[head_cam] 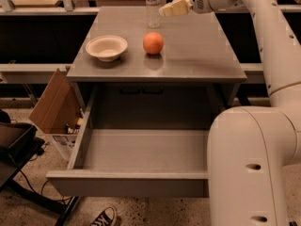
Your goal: Place orange into top drawer
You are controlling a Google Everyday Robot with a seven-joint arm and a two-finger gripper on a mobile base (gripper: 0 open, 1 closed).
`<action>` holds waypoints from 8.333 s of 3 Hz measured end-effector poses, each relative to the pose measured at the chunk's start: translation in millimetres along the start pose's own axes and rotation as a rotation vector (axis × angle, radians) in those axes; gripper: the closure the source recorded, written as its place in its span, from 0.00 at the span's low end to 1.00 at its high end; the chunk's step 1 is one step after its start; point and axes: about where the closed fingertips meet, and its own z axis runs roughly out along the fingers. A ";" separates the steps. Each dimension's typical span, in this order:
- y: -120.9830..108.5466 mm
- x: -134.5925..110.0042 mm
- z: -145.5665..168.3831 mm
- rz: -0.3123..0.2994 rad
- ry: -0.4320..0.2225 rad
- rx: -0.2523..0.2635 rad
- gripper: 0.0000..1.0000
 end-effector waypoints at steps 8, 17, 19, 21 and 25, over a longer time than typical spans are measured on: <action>78.2 79.8 90.2 0.085 0.262 -0.213 0.00; 91.9 94.6 110.5 0.089 0.289 -0.253 1.00; 91.7 93.1 109.1 0.087 0.289 -0.252 1.00; 77.2 20.8 24.0 -0.025 0.215 -0.118 1.00; 202.1 11.9 -95.5 -0.041 0.139 -0.245 1.00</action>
Offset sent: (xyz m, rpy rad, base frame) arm -0.0028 0.0115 -0.0131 -0.0158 0.0321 0.0255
